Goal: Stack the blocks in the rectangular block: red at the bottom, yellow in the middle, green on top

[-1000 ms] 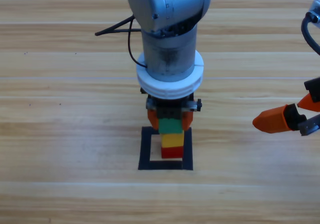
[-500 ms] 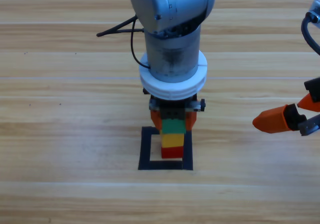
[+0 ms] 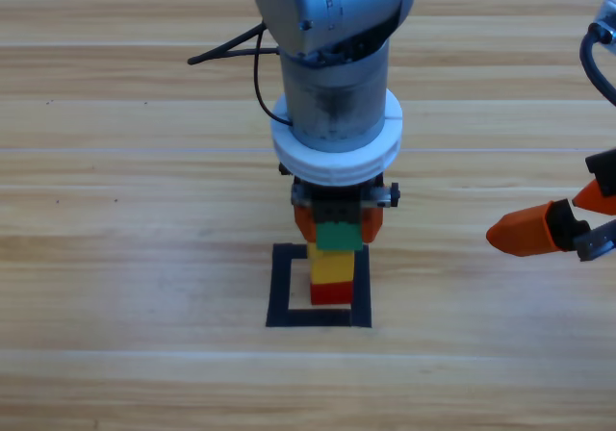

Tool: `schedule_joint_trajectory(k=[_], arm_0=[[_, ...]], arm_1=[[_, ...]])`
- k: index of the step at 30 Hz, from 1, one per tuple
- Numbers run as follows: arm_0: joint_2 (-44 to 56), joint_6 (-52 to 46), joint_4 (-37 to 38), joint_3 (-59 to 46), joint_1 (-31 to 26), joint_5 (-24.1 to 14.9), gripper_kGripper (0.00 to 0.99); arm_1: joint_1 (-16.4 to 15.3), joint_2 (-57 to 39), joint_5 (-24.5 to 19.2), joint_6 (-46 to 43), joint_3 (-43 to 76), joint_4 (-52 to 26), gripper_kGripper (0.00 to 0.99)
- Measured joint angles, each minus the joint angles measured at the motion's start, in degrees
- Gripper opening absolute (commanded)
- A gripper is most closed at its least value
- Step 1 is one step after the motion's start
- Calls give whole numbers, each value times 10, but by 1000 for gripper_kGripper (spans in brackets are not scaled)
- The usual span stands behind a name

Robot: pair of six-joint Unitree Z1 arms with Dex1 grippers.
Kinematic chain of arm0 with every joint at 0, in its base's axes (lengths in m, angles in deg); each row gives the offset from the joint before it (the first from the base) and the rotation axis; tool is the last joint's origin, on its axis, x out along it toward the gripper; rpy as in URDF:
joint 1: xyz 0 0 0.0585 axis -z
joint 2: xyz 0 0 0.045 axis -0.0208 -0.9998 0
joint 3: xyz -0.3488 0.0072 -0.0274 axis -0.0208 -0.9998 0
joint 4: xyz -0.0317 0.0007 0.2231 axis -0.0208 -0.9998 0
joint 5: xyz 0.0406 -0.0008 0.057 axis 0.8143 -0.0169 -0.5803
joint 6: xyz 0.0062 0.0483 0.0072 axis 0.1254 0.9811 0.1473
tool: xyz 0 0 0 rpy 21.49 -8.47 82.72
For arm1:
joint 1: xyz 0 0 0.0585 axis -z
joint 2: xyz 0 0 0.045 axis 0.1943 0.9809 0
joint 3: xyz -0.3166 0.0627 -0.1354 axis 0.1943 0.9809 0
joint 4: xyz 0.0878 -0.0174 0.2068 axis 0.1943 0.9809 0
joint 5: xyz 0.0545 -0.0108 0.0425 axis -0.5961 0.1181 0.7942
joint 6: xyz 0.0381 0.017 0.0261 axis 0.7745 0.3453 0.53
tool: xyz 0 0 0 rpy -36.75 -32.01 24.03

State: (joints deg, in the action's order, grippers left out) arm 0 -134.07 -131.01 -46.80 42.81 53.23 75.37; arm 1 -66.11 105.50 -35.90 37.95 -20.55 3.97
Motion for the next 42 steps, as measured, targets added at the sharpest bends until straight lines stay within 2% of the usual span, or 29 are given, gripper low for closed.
schedule_joint_trajectory(k=[42], arm_0=[[0, 5, 1, -12, 0, -9, 2]], arm_1=[[0, 0, 2, 0, 0, 0, 989]])
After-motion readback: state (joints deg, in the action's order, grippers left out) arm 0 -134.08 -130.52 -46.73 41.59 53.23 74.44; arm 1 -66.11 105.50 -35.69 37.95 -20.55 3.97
